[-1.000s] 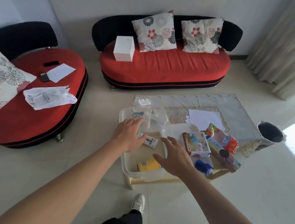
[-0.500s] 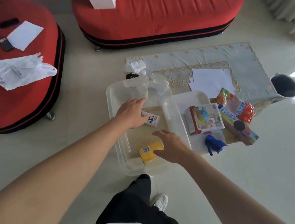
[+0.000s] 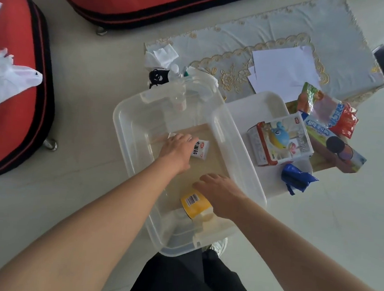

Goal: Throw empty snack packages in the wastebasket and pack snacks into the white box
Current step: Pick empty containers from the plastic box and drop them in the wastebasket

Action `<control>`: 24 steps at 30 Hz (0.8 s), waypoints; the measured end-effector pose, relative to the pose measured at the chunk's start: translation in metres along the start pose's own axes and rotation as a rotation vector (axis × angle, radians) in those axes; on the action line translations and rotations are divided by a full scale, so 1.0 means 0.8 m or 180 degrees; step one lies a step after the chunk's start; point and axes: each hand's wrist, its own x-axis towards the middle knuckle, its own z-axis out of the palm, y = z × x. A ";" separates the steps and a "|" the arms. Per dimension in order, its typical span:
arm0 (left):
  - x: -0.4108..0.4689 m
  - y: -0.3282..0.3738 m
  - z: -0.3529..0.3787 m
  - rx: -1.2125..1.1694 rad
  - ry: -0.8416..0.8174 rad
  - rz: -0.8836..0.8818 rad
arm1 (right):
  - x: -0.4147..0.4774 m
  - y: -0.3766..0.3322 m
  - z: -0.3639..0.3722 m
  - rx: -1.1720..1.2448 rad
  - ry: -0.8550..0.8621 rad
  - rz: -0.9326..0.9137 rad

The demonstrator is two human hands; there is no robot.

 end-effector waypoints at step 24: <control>0.051 -0.042 0.003 -0.0191 0.0101 0.0586 | 0.034 0.013 0.019 0.0125 -0.0239 -0.0195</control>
